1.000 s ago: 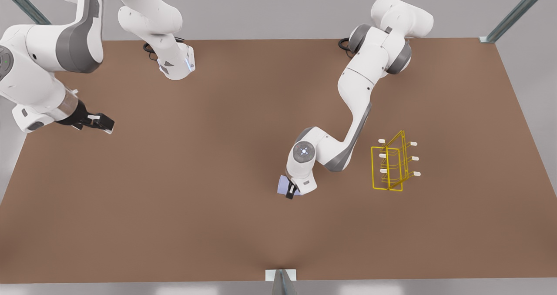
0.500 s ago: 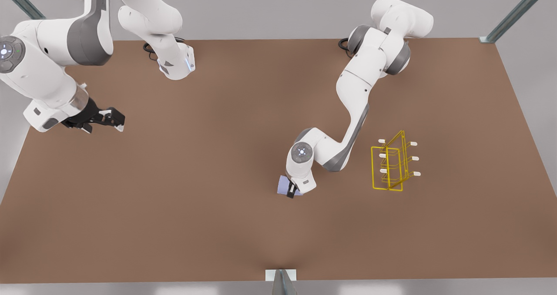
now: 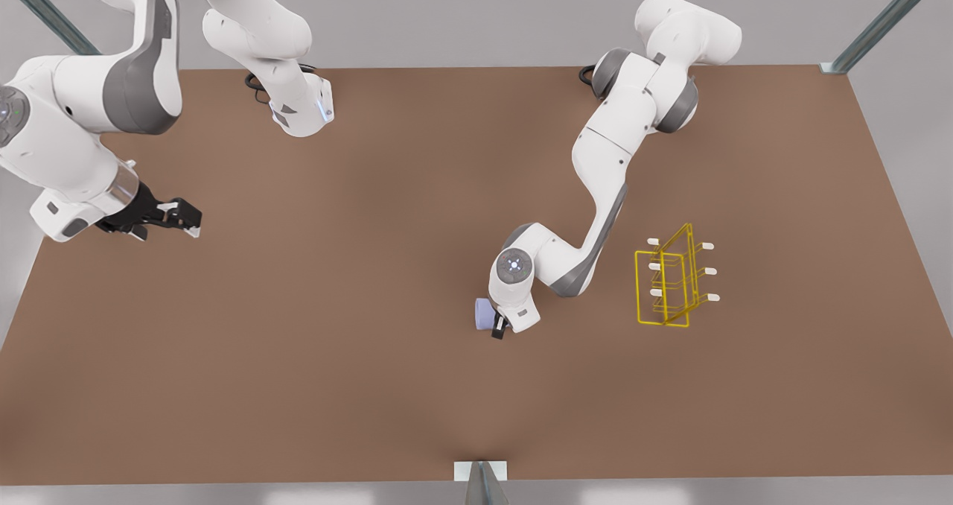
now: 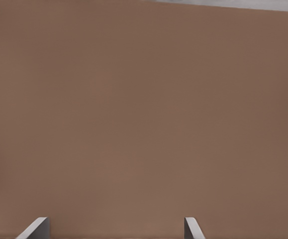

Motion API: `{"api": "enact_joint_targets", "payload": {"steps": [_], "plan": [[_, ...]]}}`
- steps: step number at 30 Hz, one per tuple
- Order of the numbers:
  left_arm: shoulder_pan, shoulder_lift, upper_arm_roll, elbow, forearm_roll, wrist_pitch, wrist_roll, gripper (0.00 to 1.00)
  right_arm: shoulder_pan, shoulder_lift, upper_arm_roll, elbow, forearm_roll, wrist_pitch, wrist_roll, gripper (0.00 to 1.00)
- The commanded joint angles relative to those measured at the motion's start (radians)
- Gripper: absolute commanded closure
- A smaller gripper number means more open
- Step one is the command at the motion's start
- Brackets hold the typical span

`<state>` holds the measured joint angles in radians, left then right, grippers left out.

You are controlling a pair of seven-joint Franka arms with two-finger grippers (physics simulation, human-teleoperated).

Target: Place the cup on the cup holder

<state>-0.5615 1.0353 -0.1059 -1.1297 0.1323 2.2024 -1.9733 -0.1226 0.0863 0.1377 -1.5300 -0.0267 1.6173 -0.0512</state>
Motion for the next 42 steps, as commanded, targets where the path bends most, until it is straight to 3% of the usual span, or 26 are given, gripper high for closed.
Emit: {"api": "enact_joint_targets", "payload": {"steps": [1,2,3,4,11,18,31,42], "plan": [[0.000,-0.001,0.000,0.001,-0.003,-0.001,-0.028,0.00,-0.011,0.000,0.000,0.001,0.001,0.004,-0.039,0.00],[0.000,-0.001,-0.001,0.002,-0.003,-0.001,-0.030,0.01,-0.012,0.001,0.000,0.001,0.001,0.006,-0.041,0.00],[0.000,-0.003,-0.001,0.002,-0.005,-0.001,-0.030,0.20,-0.012,0.001,0.000,0.001,0.001,0.006,-0.041,0.00],[0.000,-0.003,-0.001,0.002,-0.005,-0.001,-0.030,0.28,-0.012,0.001,0.000,0.001,0.001,0.006,-0.041,0.00],[0.006,-0.050,-0.017,0.007,-0.005,-0.058,-0.001,0.27,-0.012,0.003,0.000,-0.001,0.001,0.006,-0.041,0.00],[-0.002,-0.164,-0.012,-0.015,0.010,-0.274,-0.002,0.26,-0.002,0.003,0.002,0.007,0.001,0.003,-0.041,0.00],[-0.066,-0.207,0.003,-0.009,0.657,-1.125,-0.073,0.25,0.004,0.003,0.002,0.008,0.002,0.032,-0.041,0.00],[-0.044,-0.198,0.069,-0.087,0.992,-1.239,-0.067,0.25,0.004,0.009,0.013,0.010,0.001,0.026,-0.038,0.00]]}}
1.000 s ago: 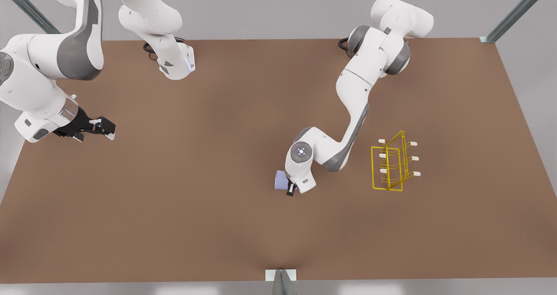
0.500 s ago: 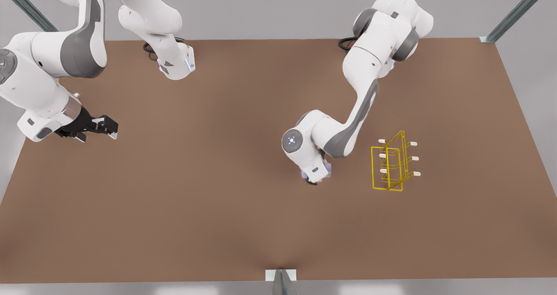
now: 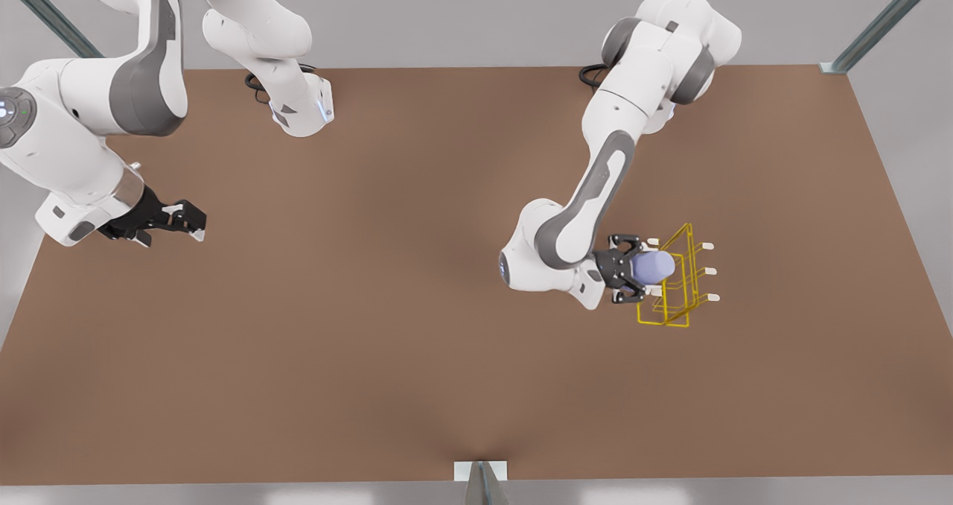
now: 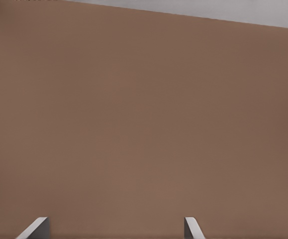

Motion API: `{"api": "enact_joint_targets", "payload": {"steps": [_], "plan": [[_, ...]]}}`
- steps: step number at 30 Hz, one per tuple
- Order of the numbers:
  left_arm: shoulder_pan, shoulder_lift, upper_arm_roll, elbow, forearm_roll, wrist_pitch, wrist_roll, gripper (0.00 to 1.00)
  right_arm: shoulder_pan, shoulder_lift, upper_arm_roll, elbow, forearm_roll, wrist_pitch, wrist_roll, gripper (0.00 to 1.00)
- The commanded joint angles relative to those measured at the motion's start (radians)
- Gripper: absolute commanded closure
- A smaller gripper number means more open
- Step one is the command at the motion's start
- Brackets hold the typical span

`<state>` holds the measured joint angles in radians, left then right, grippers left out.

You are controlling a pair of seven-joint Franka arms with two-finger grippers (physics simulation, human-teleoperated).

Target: Place the cup on the cup holder

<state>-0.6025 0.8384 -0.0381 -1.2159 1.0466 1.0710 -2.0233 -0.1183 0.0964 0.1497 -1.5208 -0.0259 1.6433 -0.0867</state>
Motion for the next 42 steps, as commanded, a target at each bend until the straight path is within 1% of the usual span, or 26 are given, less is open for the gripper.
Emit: {"api": "enact_joint_targets", "payload": {"steps": [1,5,7,10,18,20,23,30,33,42], "plan": [[-0.013,0.004,0.001,-0.002,0.110,-0.120,-0.015,0.25,0.002,0.000,0.002,0.001,0.000,0.001,-0.002,0.00],[0.007,0.022,0.001,-0.024,0.156,-0.106,-0.025,0.23,0.002,0.003,0.004,-0.009,0.000,0.004,-0.002,0.00],[0.041,0.038,0.001,-0.022,0.202,-0.095,-0.026,0.23,0.000,0.005,0.004,-0.009,-0.002,0.006,-0.002,0.00],[0.058,0.056,0.001,-0.019,0.240,-0.046,-0.029,0.23,0.002,0.019,0.004,-0.001,-0.009,0.007,-0.004,0.00],[0.061,0.123,0.001,-0.007,0.245,0.015,-0.101,0.23,0.017,0.029,0.007,0.005,-0.017,0.015,-0.008,0.00],[0.064,0.125,0.001,-0.007,0.245,0.029,-0.104,0.23,0.039,0.029,0.011,0.005,-0.057,0.015,-0.005,0.00],[0.072,0.128,0.001,-0.007,0.256,0.050,-0.106,0.23,0.039,0.031,0.011,0.005,-0.055,0.007,-0.005,0.00],[0.070,0.139,0.001,-0.008,0.253,0.041,-0.167,0.23,0.039,0.031,0.013,0.007,-0.054,0.004,-0.004,0.00],[0.049,0.137,0.000,-0.017,0.227,-0.009,-0.189,0.23,0.037,0.031,0.011,0.010,-0.054,-0.007,-0.005,0.00],[0.059,0.150,0.000,-0.021,0.228,-0.011,-0.213,0.22,0.037,0.029,0.021,0.021,-0.048,-0.007,-0.007,0.00]]}}
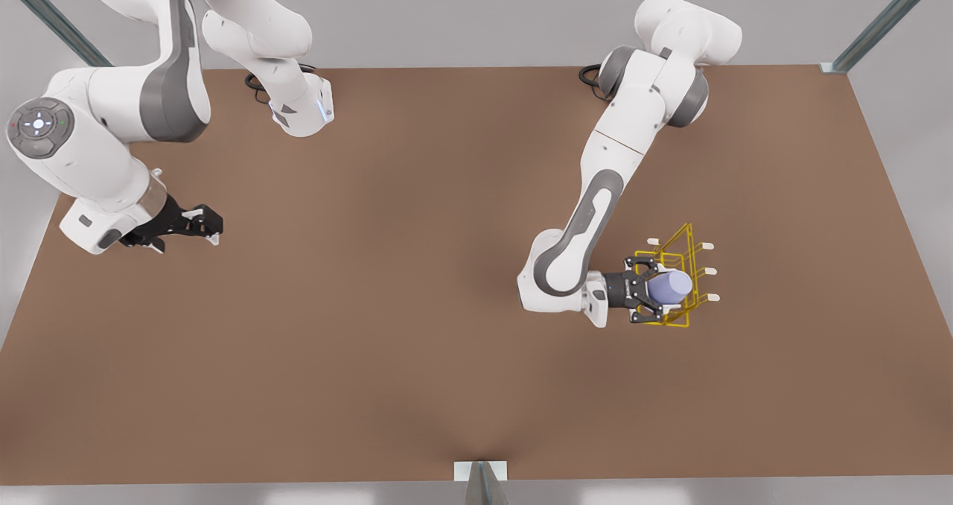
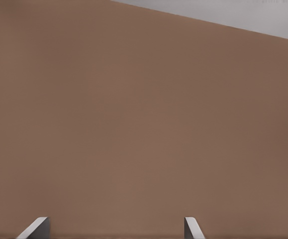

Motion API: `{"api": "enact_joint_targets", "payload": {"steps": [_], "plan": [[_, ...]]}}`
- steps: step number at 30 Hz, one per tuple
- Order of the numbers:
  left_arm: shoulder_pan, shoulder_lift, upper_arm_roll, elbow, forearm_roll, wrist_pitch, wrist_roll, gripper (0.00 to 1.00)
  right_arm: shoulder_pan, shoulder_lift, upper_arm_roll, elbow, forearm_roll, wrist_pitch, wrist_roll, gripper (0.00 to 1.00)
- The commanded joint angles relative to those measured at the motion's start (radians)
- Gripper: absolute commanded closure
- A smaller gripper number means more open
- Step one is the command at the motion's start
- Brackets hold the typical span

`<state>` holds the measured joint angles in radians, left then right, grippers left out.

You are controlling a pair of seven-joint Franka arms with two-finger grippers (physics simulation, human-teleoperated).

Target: Place the cup on the cup holder

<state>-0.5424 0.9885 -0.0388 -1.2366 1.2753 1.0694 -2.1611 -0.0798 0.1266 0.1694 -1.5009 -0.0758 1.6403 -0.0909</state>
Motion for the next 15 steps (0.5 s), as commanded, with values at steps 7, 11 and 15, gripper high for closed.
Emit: {"api": "enact_joint_targets", "payload": {"steps": [7,11,15], "plan": [[0.001,0.001,0.002,-0.001,0.006,-0.011,-0.074,0.00,-0.003,0.001,0.001,0.001,0.004,-0.004,-0.004,0.00],[-0.021,-0.074,-0.024,0.016,-0.011,-0.026,0.023,0.00,-0.003,0.001,0.001,0.001,0.004,-0.004,-0.004,0.00],[0.084,-0.461,-0.165,0.210,-0.770,0.055,0.774,0.00,-0.001,0.001,0.001,0.001,0.004,-0.004,-0.003,0.00]]}}
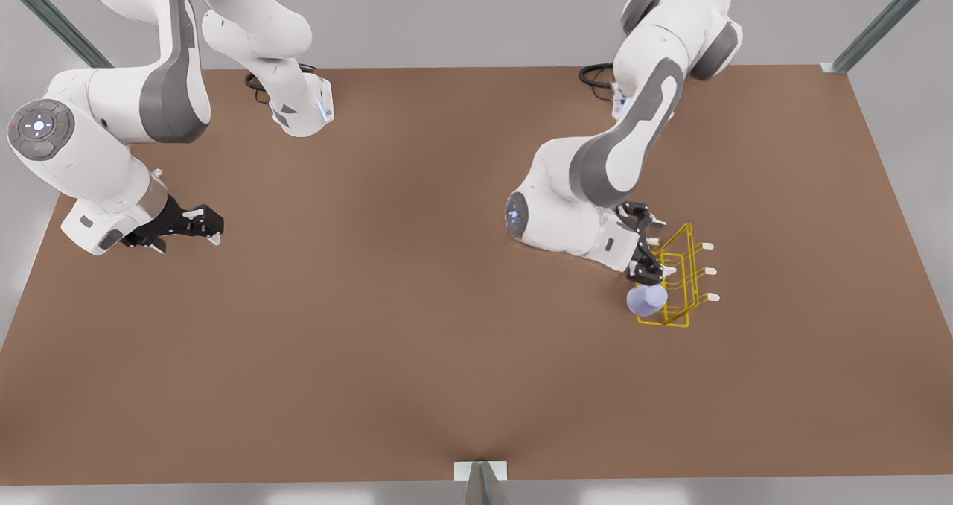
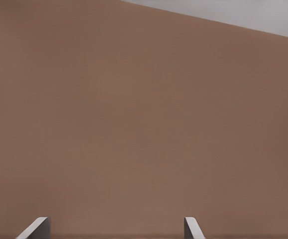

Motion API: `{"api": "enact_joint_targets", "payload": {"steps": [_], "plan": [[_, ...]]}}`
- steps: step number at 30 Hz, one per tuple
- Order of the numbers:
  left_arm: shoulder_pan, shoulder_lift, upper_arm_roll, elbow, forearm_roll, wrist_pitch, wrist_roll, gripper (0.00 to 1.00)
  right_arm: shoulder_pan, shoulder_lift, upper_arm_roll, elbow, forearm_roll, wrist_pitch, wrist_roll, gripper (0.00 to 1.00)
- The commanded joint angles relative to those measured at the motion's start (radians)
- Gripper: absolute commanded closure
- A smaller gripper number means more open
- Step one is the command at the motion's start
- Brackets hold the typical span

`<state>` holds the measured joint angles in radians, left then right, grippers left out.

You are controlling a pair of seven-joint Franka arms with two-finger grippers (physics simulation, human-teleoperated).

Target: Place the cup on the cup holder

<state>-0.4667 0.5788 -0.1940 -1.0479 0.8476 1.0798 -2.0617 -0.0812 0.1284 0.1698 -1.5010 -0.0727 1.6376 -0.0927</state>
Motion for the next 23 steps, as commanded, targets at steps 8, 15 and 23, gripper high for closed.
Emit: {"api": "enact_joint_targets", "payload": {"steps": [8,15,23], "plan": [[0.465,-0.445,-0.007,-0.508,-0.749,0.491,2.014,0.00,0.001,-0.003,0.030,0.005,0.001,0.001,0.002,0.00],[0.447,-0.278,-0.035,-0.310,-0.772,0.388,1.919,0.00,0.001,-0.001,0.030,0.004,0.001,0.002,0.002,0.00],[0.448,-0.278,-0.035,-0.310,-0.774,0.376,1.924,0.00,-0.015,0.001,0.028,0.005,-0.001,0.002,-0.001,0.00]]}}
